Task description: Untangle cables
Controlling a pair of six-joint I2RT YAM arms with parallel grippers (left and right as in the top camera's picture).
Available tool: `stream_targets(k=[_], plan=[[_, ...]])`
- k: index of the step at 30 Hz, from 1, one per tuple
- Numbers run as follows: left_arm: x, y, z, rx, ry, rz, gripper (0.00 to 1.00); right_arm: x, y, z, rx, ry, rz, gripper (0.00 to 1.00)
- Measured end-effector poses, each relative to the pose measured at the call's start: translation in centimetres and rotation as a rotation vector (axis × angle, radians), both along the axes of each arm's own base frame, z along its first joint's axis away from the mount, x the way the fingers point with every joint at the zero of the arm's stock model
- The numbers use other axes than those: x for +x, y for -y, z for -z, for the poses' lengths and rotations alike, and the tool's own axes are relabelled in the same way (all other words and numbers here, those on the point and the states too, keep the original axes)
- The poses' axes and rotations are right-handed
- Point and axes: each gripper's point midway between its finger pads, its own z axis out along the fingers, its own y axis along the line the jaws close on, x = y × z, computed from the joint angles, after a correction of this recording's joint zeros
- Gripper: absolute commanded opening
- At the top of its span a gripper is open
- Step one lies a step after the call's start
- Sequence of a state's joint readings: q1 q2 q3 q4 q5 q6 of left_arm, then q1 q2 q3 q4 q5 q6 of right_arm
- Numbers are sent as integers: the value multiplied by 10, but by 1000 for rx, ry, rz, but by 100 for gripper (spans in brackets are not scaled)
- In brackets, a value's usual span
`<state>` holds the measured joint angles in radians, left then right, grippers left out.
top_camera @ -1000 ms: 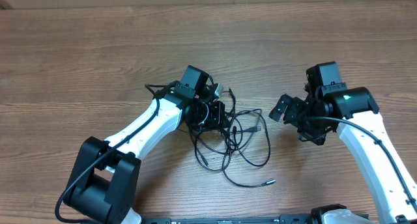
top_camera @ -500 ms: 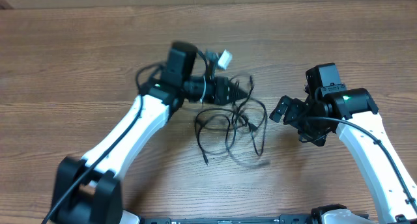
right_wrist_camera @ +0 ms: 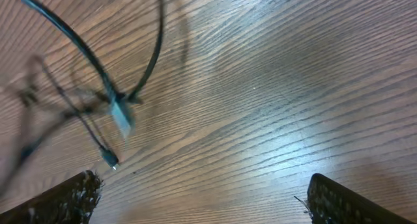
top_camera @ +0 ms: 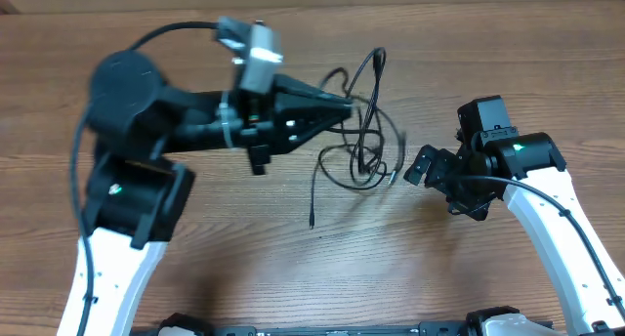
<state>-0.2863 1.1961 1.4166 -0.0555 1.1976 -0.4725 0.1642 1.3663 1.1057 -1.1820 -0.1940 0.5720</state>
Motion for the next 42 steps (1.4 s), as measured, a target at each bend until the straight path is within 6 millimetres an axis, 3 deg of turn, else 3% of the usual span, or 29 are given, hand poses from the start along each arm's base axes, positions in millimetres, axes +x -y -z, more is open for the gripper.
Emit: stream_targets(k=[6, 10, 20, 31, 42], plan=[[-2, -30, -14, -11, 28, -86, 4, 3, -7, -2, 40, 14, -11, 100], [-4, -39, -16, -11, 13, -98, 4, 10, -21, -8, 115, 52, -58, 100], [-5, -40, -8, 0, -64, -83, 4, 25, -68, -39, 397, 171, -196, 100], [-6, -39, -7, 3, -69, -76, 4, 34, -111, -93, 720, 328, -360, 100], [4, -38, 6, 17, -148, -69, 4, 29, -114, -98, 760, 328, -389, 100]])
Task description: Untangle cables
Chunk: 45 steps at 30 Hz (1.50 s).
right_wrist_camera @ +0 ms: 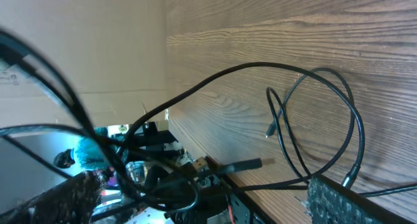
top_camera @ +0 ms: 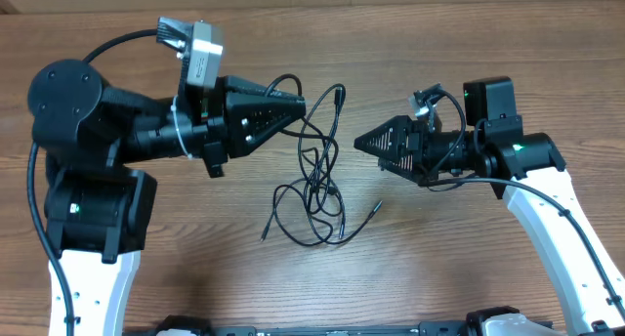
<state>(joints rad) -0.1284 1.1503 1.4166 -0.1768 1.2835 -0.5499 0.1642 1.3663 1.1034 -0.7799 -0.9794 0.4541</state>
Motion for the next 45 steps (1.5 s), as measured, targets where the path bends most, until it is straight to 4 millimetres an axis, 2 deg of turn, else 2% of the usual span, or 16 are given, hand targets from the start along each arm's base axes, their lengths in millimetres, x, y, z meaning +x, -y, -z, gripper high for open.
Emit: stream_targets(k=[7, 13, 16, 23, 27, 32, 39, 45], plan=[[7, 0, 13, 11, -106, -22, 4, 0, -1, -3, 13, 14, -10, 100], [13, -2, 21, 12, -200, -64, 4, 1, -12, -27, 122, 100, -82, 100], [15, -2, 23, 11, -219, -73, 4, -2, -20, -35, 158, 125, -116, 100], [16, -2, 24, 10, -238, -80, 4, -15, -54, -48, 193, 187, -213, 100], [16, -2, 24, 8, -246, -79, 4, -18, -65, -42, 156, 171, -207, 100], [16, -2, 24, 8, -247, -79, 4, -17, -67, -27, 78, 134, -161, 100], [14, -2, 23, 12, -229, -65, 4, -21, -52, 14, -115, -14, -48, 100], [10, -1, 23, 15, -218, -42, 4, -16, -45, 23, -161, -69, 28, 100]])
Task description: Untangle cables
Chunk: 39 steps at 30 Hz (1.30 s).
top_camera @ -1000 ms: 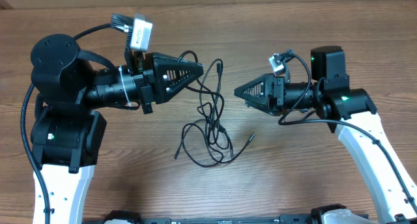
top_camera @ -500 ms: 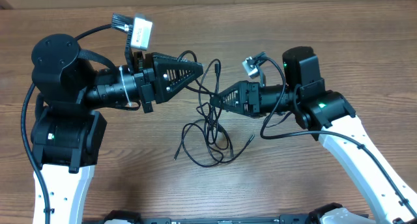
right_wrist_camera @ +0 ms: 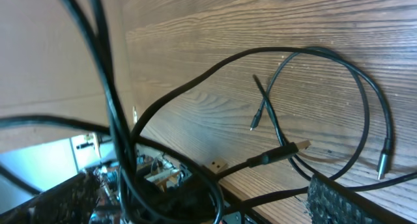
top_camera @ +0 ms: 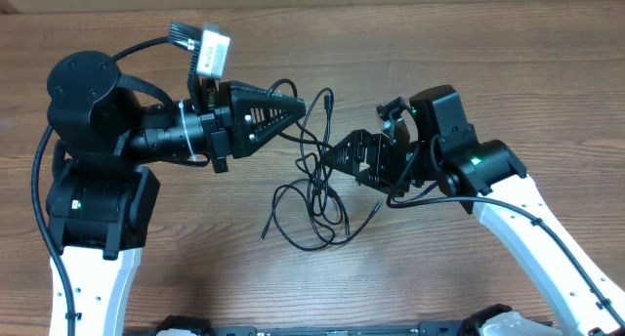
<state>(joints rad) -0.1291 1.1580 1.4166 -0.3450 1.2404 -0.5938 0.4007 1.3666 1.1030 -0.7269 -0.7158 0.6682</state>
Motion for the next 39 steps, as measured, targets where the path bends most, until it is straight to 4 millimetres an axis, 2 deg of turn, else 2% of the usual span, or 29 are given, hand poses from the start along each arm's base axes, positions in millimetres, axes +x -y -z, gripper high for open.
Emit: stream_targets(k=[6, 11, 14, 16, 20, 24, 28, 32, 35, 39], plan=[[-6, 1, -1, -1, 10, 36, 4, 4, -3, -5, 24, 3, 13, 100], [-8, 2, -5, -5, 50, 48, 4, 11, -23, -40, 183, 125, -76, 100], [-8, 2, -14, -16, 102, 53, 4, 8, -31, -51, 230, 164, -119, 100], [-9, 2, -24, -33, 147, 57, 4, 5, -35, -51, 226, 165, -129, 100], [-14, 2, -41, -63, 198, 68, 4, -1, -40, -35, 149, 143, -107, 100], [-22, 1, -60, -96, 258, 89, 4, -5, -36, -10, 13, 109, -57, 100], [-36, 0, -79, -128, 337, 122, 4, -7, -24, 16, -118, 59, -4, 100], [-50, -6, -98, -160, 421, 125, 4, -7, -2, 48, -273, -8, 51, 100], [-48, -18, -107, -176, 428, 78, 4, -7, 10, 64, -359, -37, 80, 100], [-32, -41, -113, -191, 367, -30, 4, -5, 21, 73, -426, -39, 110, 100]])
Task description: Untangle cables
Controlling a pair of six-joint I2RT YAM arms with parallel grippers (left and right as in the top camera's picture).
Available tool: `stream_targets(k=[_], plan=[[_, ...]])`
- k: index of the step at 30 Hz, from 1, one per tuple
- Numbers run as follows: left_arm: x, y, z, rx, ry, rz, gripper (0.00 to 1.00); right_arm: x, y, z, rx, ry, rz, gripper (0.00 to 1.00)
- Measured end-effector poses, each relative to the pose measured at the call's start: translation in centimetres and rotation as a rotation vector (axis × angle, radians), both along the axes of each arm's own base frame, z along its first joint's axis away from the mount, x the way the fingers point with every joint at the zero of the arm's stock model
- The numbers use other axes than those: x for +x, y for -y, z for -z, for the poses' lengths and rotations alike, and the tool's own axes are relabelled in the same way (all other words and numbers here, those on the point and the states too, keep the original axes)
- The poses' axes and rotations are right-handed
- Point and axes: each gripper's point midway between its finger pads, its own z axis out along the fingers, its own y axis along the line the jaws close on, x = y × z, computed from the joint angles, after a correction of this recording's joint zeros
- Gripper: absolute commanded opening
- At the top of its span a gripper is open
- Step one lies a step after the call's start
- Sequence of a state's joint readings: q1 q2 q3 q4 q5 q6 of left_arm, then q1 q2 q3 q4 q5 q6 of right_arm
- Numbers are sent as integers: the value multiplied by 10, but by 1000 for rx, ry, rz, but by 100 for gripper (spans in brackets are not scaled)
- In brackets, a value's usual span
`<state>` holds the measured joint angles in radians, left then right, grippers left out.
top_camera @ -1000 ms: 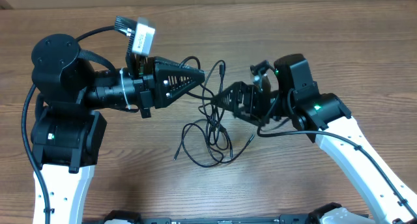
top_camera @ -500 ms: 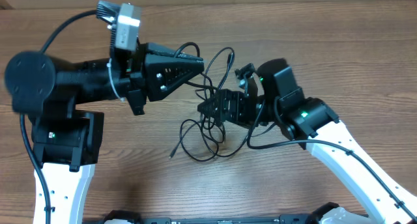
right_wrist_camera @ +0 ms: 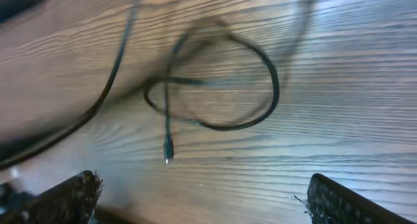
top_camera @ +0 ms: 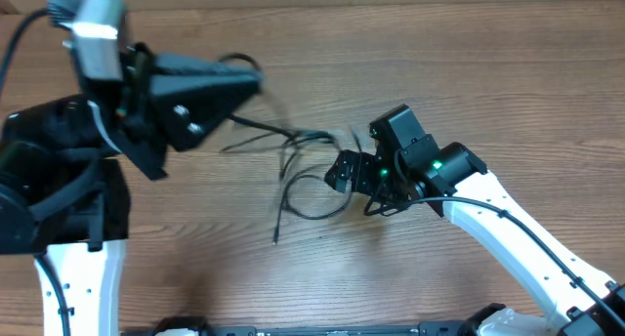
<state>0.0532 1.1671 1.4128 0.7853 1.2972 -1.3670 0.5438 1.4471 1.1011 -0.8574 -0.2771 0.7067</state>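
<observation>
A thin black cable tangle (top_camera: 314, 216) lies in the middle of the wooden table (top_camera: 508, 92), with one loop flat and a loose end pointing toward the near edge. A strand runs up and left to my left gripper (top_camera: 256, 79), which is raised high and shut on the cable. My right gripper (top_camera: 337, 170) sits low just right of the loop. In the right wrist view the right gripper (right_wrist_camera: 205, 188) is open and holds nothing. The cable loop (right_wrist_camera: 273, 87) and a plug end (right_wrist_camera: 167, 149) lie ahead of it.
A cardboard wall runs along the far edge of the table. The left arm's dark body (top_camera: 59, 189) fills the left side of the overhead view.
My left gripper has gone up and to the left with the cable, so the tangle is drawn out longer. My right gripper, then among the hanging strands, now faces the table by the loop.
At first my left gripper held the tangle over the table's middle while the right one stayed low and open at the right. Then the left was further left and the right was level, facing the strands. The right then came in among them, and now sits low beside the stretched cable.
</observation>
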Motion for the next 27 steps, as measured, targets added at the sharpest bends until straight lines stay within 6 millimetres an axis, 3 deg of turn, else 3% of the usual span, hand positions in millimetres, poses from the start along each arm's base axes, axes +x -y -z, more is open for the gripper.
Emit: stream_targets(k=[7, 11, 13, 17, 20, 27], plan=[[15, -23, 0, -26, -107, -78, 4, 5, 9, 3, -54, 23, 26, 100], [14, -22, 2, -18, -120, -70, 4, 6, -5, -4, 26, 32, -11, 100], [13, -22, 4, -9, -122, -65, 4, 7, -23, -16, 121, 54, -74, 100], [12, -21, 6, 4, -123, -58, 4, 1, -70, -60, 417, 139, -289, 100], [11, -20, 8, 16, -125, -52, 4, -1, -88, -89, 565, 191, -374, 100], [9, -19, 11, 38, -127, -40, 4, 2, -104, -129, 741, 195, -374, 100]])
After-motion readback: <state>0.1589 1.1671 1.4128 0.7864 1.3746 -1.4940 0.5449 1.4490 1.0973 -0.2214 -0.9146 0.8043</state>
